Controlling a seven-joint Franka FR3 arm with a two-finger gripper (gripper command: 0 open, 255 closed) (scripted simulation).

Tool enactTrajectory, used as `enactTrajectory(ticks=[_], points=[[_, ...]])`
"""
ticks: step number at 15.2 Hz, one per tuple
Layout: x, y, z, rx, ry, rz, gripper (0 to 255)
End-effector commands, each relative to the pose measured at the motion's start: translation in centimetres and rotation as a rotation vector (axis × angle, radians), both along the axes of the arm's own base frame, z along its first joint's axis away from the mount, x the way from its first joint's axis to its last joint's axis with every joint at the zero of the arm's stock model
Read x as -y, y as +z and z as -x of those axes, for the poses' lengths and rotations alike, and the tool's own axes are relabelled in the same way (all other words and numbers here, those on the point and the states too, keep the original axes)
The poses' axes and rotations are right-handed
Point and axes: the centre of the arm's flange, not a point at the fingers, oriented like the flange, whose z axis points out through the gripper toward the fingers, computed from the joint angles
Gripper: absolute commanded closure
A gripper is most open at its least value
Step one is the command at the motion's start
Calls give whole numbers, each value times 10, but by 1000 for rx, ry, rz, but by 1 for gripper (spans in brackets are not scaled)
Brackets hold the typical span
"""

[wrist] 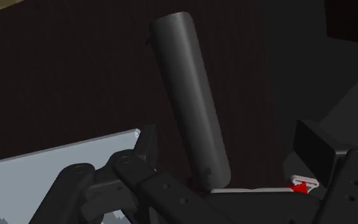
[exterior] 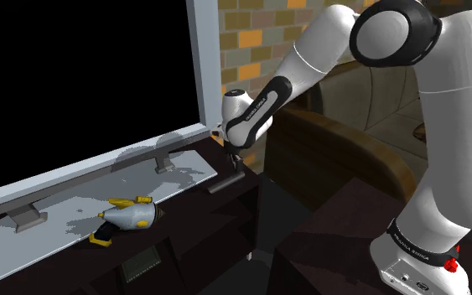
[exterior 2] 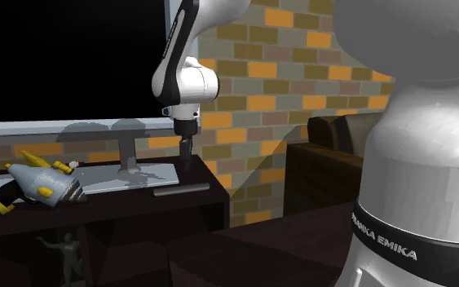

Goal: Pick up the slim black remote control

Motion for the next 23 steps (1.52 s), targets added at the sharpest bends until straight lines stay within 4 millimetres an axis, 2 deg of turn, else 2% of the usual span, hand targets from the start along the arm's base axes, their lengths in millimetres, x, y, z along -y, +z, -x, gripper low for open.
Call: enactTrajectory(ticks=[1,4,11,13,14,23], points=[[-14,-20,-11,8,70,3,0],[-35,-46,-24,18,162,9,0],[-35,-83,-24,18,162,9,0],[-35,-86,-24,18,162,9,0],[-34,-86,-24,18,162,9,255],[-35,-86,-24,18,162,9,255]])
